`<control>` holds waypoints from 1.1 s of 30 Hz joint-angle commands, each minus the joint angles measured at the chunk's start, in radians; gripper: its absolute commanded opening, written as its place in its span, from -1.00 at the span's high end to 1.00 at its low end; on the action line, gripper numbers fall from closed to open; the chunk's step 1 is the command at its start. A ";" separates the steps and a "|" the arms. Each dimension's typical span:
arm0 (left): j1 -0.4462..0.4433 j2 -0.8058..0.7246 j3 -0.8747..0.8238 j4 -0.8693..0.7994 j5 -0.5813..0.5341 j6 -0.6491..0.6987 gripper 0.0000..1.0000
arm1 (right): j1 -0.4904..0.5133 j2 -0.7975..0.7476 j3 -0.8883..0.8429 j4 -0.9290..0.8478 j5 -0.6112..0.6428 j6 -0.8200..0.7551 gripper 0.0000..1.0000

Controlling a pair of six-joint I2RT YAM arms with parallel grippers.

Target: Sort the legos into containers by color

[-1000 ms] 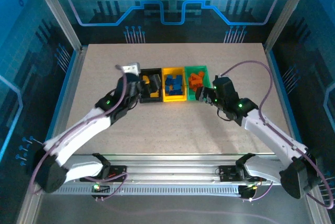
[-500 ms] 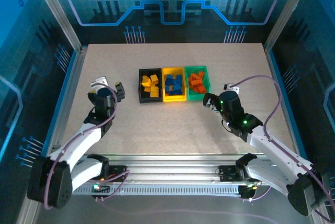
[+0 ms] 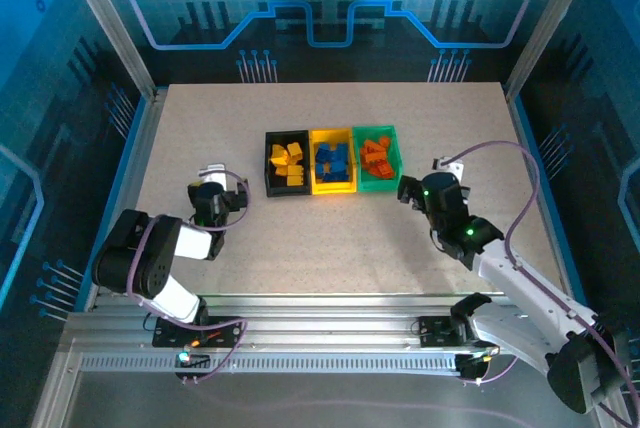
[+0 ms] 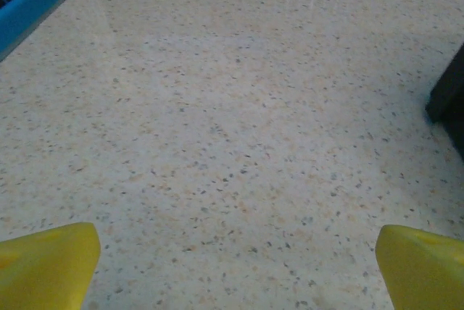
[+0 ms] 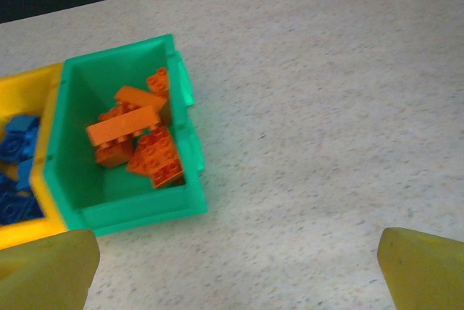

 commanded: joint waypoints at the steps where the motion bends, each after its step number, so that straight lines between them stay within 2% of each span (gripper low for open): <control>1: 0.022 -0.005 0.029 0.090 0.040 0.010 -0.98 | -0.092 0.020 0.035 0.041 0.111 -0.045 -1.00; 2: 0.028 -0.008 0.037 0.073 0.038 0.003 -0.98 | -0.124 0.027 0.008 0.109 0.099 -0.084 -1.00; 5: 0.031 -0.007 0.039 0.077 0.041 0.002 -0.98 | -0.200 0.063 -0.113 0.403 -0.025 -0.339 -1.00; 6: 0.030 -0.006 0.039 0.076 0.040 0.002 -0.98 | -0.219 0.094 -0.144 0.482 -0.021 -0.389 -1.00; 9: 0.031 -0.007 0.037 0.078 0.042 0.004 -0.98 | -0.314 0.216 -0.165 0.586 -0.101 -0.418 -1.00; 14: 0.036 -0.007 0.043 0.065 0.053 -0.002 -0.97 | -0.387 0.376 -0.233 0.845 -0.211 -0.427 -1.00; 16: 0.038 -0.010 0.043 0.062 0.056 -0.005 -0.98 | -0.409 0.406 -0.215 0.849 -0.268 -0.405 -1.00; 19: 0.039 -0.009 0.044 0.060 0.058 -0.006 -0.98 | -0.400 0.488 -0.229 0.966 -0.307 -0.428 -1.00; 23: 0.046 -0.010 0.046 0.054 0.067 -0.011 -0.98 | -0.363 0.544 -0.159 0.893 -0.368 -0.498 -1.00; 25: 0.045 -0.010 0.046 0.054 0.068 -0.011 -0.98 | -0.366 0.581 -0.212 1.033 -0.397 -0.511 -1.00; 26: 0.045 -0.010 0.046 0.054 0.069 -0.011 -0.98 | -0.354 0.584 -0.243 1.095 -0.364 -0.519 -1.00; 27: 0.046 -0.010 0.046 0.053 0.069 -0.011 -0.98 | -0.353 0.562 -0.230 1.022 -0.368 -0.510 -1.00; 33: 0.052 -0.009 0.049 0.047 0.077 -0.018 -0.98 | -0.365 0.574 -0.209 1.005 -0.384 -0.504 -1.00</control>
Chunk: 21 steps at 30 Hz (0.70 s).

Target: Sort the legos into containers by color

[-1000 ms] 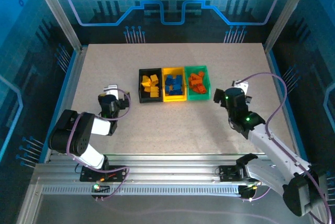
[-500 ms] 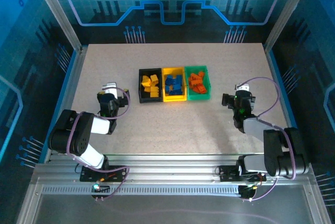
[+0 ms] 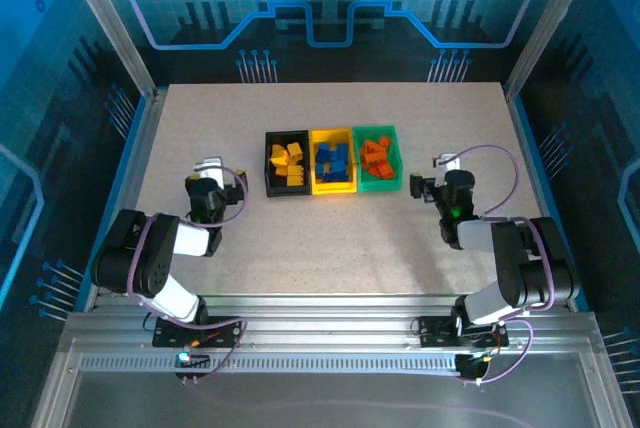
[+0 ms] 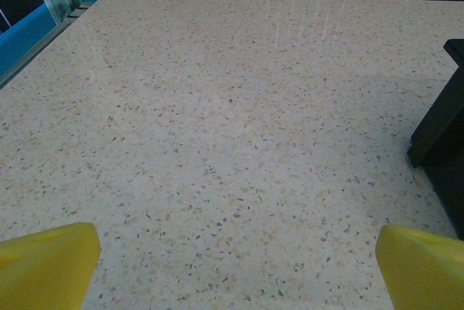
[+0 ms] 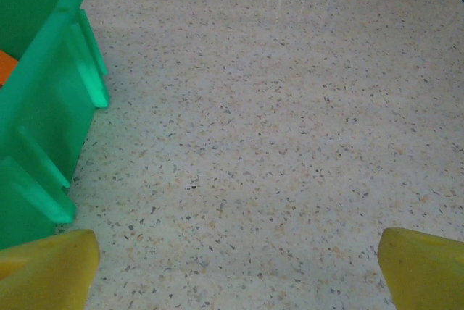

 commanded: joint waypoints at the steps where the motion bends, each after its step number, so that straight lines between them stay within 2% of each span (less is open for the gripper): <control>1: 0.016 -0.010 0.025 0.002 0.026 -0.016 -0.98 | 0.000 0.006 0.004 0.059 -0.015 -0.018 -1.00; 21: 0.016 -0.010 0.024 0.008 0.026 -0.016 -0.98 | 0.006 0.007 0.005 0.060 -0.007 -0.023 -1.00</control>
